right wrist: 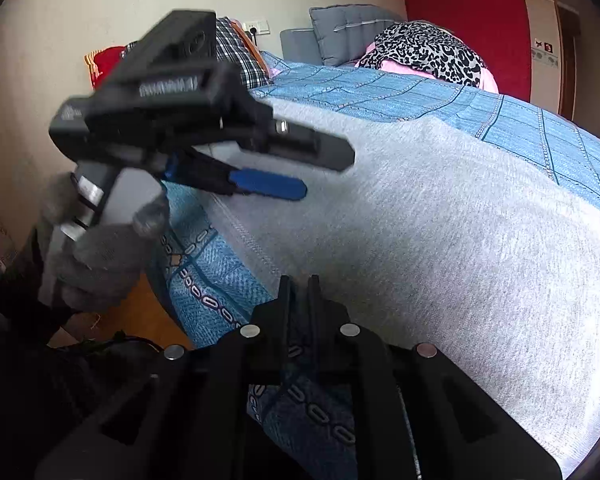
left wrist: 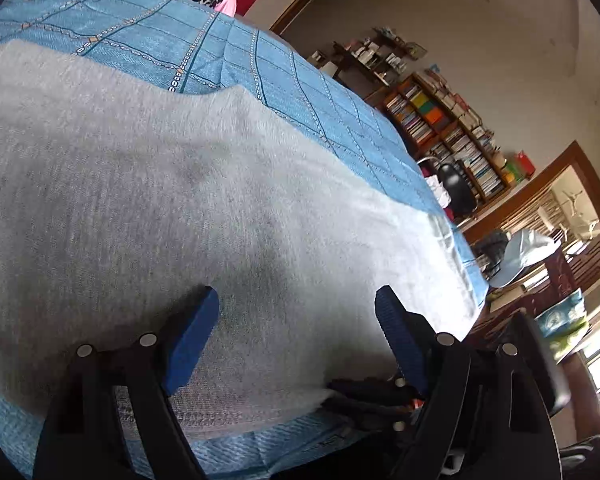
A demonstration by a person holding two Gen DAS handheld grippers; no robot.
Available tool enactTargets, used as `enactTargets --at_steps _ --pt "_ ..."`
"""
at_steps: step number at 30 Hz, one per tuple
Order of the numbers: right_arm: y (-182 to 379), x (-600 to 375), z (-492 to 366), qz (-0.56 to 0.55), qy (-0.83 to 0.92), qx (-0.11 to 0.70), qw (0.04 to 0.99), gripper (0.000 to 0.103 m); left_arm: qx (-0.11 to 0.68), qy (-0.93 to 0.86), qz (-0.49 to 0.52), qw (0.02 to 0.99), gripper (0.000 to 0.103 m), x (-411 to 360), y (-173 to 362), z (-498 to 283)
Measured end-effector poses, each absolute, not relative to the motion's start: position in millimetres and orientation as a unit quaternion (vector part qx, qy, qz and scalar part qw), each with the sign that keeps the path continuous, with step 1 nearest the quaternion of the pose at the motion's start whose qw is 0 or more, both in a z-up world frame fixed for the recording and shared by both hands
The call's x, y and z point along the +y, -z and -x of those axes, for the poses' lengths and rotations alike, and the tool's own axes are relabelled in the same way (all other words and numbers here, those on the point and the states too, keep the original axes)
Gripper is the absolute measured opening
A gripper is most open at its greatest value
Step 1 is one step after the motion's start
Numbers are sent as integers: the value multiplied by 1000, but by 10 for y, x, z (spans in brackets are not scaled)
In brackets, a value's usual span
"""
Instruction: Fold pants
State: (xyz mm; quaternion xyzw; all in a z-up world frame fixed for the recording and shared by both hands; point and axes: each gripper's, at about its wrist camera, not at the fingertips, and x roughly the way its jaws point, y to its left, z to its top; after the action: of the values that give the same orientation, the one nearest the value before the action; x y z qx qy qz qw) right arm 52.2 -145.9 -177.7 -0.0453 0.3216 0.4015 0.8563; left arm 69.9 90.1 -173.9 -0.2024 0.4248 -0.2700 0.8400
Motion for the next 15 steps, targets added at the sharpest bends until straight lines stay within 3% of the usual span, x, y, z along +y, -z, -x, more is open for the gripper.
enactTargets --at_steps 2,4,15 --pt "1713 -1598 -529 23 -399 321 859 32 419 272 160 851 80 817 1728 -615" --pt "1641 -1809 -546 -4 -383 306 872 38 416 272 137 857 80 769 1746 -558" --pt "1717 -3308 -786 -85 -68 306 946 38 415 260 88 867 80 648 1808 -539"
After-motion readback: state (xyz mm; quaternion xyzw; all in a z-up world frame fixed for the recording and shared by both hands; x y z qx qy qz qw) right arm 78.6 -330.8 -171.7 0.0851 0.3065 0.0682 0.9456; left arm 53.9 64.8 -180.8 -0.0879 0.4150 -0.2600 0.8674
